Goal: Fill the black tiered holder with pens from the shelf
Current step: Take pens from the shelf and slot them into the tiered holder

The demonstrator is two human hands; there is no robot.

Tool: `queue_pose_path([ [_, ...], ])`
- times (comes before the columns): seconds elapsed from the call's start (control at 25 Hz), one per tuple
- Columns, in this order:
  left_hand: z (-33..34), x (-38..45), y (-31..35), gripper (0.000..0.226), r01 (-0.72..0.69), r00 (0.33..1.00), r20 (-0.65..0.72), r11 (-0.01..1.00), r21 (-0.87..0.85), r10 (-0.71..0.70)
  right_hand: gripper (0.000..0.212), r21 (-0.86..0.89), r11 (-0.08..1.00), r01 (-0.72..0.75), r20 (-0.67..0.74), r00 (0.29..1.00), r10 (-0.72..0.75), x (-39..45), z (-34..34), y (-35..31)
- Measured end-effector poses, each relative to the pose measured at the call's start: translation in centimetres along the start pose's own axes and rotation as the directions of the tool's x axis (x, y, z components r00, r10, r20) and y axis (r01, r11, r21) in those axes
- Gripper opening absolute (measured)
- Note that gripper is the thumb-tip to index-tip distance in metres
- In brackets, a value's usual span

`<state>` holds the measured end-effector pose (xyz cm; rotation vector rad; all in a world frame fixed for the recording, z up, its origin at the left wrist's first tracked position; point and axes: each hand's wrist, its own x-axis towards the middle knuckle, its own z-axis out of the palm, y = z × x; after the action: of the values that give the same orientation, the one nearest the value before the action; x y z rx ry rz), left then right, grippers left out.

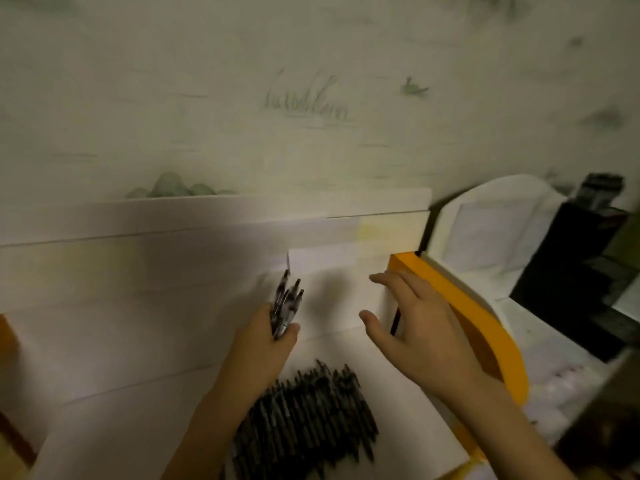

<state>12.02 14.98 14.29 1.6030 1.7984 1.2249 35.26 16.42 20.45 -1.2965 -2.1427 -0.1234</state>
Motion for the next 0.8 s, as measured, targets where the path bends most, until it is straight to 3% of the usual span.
queue_pose_path([
  [0.4,13.5,-1.7,18.7,0.009,-0.313,0.915,0.221,0.940,-0.135,0.337,0.052,-0.134,0.957,-0.258,-0.228,0.948,0.223,-8.1,-13.5,13.7],
  [0.8,33.9,-7.2,35.5,0.010,-0.419,0.833,0.323,0.894,-0.160,0.448,0.054,-0.245,0.881,-0.405,-0.292,0.897,0.331,-18.1,-26.5,32.5],
])
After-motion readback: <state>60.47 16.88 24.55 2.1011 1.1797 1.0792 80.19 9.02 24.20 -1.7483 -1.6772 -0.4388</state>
